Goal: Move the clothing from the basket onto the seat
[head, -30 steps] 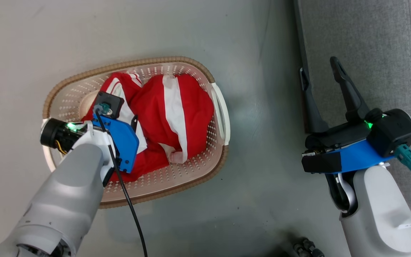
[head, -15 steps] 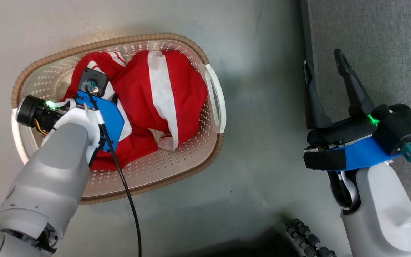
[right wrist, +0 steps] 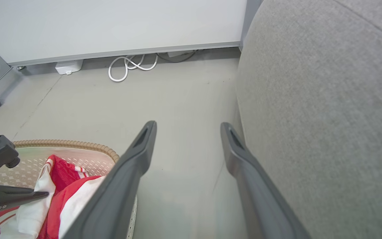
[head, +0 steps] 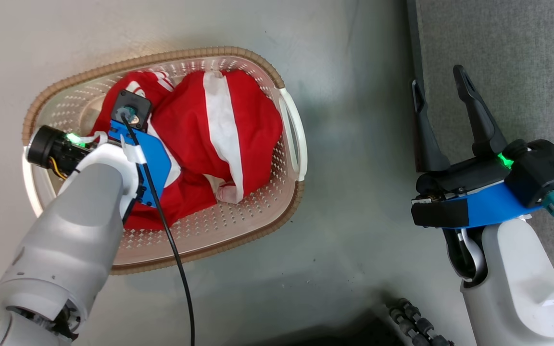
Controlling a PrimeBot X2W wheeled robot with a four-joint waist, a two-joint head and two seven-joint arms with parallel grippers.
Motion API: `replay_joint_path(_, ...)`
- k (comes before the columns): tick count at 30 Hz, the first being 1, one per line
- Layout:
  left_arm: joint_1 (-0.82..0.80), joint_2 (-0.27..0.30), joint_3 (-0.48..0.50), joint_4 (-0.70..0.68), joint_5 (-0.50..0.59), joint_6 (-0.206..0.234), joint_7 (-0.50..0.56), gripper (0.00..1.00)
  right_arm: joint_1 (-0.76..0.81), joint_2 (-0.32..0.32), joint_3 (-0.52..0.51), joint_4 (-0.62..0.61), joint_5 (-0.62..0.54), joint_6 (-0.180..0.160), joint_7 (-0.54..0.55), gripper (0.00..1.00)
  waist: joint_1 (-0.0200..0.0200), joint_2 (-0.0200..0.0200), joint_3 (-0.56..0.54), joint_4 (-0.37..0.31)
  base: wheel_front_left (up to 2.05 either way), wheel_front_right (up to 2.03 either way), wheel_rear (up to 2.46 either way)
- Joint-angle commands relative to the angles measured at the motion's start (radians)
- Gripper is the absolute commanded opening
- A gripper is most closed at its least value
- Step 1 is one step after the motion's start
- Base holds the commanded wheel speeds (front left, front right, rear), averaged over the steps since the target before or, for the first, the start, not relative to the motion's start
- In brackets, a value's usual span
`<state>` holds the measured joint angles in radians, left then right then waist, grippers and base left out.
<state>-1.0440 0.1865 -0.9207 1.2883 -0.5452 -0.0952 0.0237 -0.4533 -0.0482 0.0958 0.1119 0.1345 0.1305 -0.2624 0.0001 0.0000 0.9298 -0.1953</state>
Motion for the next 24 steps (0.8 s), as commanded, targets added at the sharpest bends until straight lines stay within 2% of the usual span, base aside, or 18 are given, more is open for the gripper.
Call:
replay_joint_path(1,0.007,-0.004,-0.002,0.001,-0.009,-0.002,-0.009,0.00,-0.017,-0.004,-0.001,0.004,-0.001,0.000,-0.004,1.00,-0.0001,0.0000,-0.010,0.005,0.00,0.00,0.00)
replay_joint_path(15,0.085,-0.075,-0.012,-0.010,-0.065,-0.037,-0.131,0.00,0.028,-0.004,-0.004,0.037,-0.026,0.000,-0.004,1.00,-0.0001,0.0000,-0.154,0.062,0.00,0.00,0.00)
replay_joint_path(24,0.178,-0.102,-0.058,-0.096,-0.131,-0.035,-0.214,0.00,0.059,-0.004,-0.012,0.067,-0.045,0.000,-0.004,1.00,-0.0001,0.0000,-0.277,0.111,0.00,0.00,0.00)
